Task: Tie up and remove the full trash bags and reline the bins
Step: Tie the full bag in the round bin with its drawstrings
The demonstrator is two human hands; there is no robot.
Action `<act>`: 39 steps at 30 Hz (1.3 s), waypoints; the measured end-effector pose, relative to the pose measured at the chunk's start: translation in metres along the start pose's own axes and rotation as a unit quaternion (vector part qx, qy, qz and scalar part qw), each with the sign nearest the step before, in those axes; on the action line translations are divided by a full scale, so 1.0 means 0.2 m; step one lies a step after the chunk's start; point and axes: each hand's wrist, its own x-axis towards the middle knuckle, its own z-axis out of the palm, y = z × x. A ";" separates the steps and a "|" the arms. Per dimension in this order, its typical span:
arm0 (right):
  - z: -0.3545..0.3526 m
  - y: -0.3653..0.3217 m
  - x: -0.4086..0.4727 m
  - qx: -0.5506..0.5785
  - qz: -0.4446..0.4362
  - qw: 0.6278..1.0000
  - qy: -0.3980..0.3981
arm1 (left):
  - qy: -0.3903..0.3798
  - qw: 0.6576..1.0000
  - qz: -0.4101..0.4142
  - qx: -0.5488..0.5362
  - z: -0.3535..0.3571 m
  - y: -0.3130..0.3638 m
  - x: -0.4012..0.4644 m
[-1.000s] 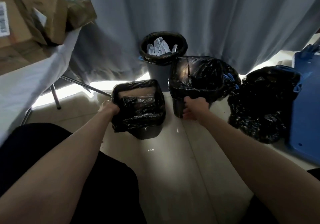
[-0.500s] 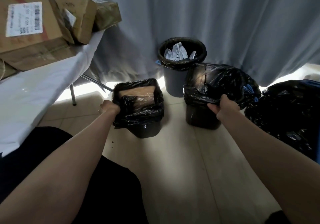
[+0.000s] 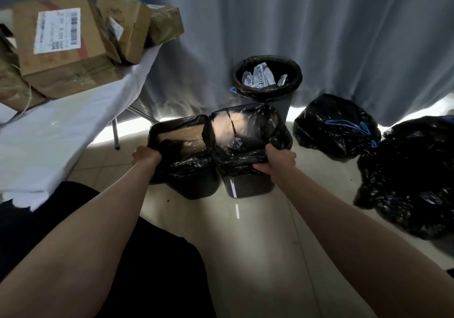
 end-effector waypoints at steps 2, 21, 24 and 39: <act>0.03 0.01 -0.02 -0.003 0.016 1.000 -0.011 | -0.007 1.000 0.007 0.007 -0.01 0.01 -0.01; -0.23 -0.30 0.12 -0.362 -0.254 0.895 0.053 | -0.032 0.902 0.385 0.190 0.33 0.80 -0.54; -0.21 -0.42 0.16 -0.456 -0.315 0.831 0.036 | -0.043 0.888 0.415 0.195 0.41 0.98 -0.58; -0.10 -0.75 0.64 -0.609 -0.336 0.719 0.000 | -0.085 0.848 0.472 0.227 0.91 1.59 -0.56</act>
